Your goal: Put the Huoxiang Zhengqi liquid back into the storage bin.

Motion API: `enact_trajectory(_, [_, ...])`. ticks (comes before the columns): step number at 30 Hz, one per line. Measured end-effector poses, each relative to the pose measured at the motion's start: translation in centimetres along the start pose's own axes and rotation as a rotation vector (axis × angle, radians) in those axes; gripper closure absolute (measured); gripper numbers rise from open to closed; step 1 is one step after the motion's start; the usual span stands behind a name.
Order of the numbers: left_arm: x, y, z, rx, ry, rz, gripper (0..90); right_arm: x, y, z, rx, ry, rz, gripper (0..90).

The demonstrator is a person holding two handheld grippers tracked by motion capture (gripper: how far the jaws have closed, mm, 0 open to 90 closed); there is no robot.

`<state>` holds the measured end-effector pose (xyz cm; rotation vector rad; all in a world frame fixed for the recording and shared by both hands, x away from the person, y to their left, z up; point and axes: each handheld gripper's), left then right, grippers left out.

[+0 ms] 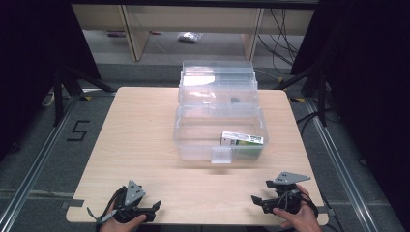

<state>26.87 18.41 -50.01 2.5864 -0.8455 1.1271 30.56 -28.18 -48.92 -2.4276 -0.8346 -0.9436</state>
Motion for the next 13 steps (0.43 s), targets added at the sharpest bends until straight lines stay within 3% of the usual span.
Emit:
enact_trajectory(3, [0.00,0.00,0.00,0.000,0.000,0.001,15.0,-0.11,-0.20,0.10,0.001,-0.022,0.049,16.6])
enact_trajectory(4, [0.00,0.00,-0.01,0.000,0.000,0.000,15.0,-0.10,-0.03,0.15,-0.002,-0.018,0.023,16.6])
enact_trajectory(11, [0.00,0.02,-0.01,-0.001,0.005,-0.005,15.0,-0.17,0.23,0.37,0.009,-0.017,0.029,16.6])
enact_trajectory(12, [0.00,0.00,-0.02,-0.002,0.005,-0.004,15.0,-0.16,0.12,0.24,-0.006,-0.036,0.051,16.6])
enact_trajectory(13, [0.00,-0.02,-0.02,0.000,0.002,0.000,15.0,-0.16,0.27,0.26,-0.012,-0.023,0.032,16.6])
Point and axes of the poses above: each handheld gripper's, and its own axes: z roughly forward along the jaws, x roughly out of its top, y roughly to its right, and after that the axes turned 1 degree about y, right-handed
